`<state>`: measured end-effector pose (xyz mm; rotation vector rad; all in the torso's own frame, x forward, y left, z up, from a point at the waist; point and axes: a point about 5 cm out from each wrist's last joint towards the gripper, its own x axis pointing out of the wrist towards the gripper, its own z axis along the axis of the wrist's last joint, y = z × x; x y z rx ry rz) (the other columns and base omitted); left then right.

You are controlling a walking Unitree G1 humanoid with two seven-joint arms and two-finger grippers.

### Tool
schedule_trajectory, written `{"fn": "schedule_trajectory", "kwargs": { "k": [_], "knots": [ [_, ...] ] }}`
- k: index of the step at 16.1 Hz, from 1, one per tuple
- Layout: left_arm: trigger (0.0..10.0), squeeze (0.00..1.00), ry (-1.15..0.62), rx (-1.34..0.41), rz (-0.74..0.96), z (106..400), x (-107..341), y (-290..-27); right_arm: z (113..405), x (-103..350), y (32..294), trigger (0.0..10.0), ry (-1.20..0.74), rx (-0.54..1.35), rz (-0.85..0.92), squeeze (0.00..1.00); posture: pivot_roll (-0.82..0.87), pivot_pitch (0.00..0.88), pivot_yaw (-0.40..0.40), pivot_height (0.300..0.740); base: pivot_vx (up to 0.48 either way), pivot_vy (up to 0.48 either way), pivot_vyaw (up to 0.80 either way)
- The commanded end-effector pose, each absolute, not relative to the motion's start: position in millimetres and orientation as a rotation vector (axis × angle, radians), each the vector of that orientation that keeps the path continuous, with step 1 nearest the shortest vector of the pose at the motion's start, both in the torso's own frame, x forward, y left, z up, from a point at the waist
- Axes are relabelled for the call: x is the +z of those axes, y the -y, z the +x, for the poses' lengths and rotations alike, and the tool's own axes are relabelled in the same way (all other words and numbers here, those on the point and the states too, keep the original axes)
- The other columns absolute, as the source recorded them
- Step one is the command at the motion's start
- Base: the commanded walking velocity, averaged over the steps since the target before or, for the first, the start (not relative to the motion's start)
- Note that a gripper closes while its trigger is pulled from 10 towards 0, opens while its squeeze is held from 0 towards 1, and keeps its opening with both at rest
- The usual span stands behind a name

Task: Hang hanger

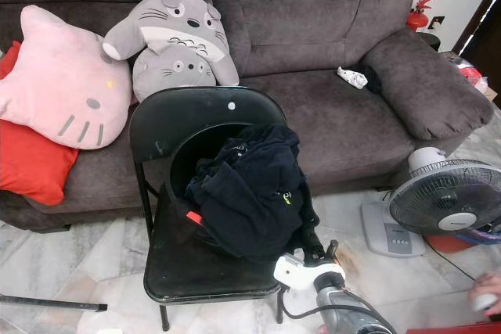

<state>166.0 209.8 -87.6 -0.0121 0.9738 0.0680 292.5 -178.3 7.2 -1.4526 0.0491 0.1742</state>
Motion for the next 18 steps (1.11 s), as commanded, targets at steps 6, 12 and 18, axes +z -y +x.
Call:
{"fn": "schedule_trajectory", "kwargs": {
  "k": [6, 12, 18],
  "knots": [
    [10.0, 0.00, -0.999, 0.088, -0.013, 155.8, -92.0, -209.8, 328.5, 66.7, 163.6, 0.0, 0.225, 0.004, -1.237, 0.00, -0.03, 0.152, -0.029, 0.740, 0.000, 0.000, 0.00],
    [10.0, 0.00, -0.995, 0.094, -0.034, 157.3, -91.7, -208.1, 361.6, 201.3, 138.2, 0.0, 0.635, -0.057, -1.006, 0.00, -0.05, 0.148, -0.040, 0.740, 0.000, 0.000, 0.00],
    [10.0, 0.00, -0.992, 0.098, -0.044, 158.8, -91.3, -207.4, 358.9, 279.9, 128.7, 0.0, 0.758, -0.049, -0.781, 0.00, -0.05, 0.150, -0.040, 0.740, 0.000, 0.000, 0.00]
  ]
}}
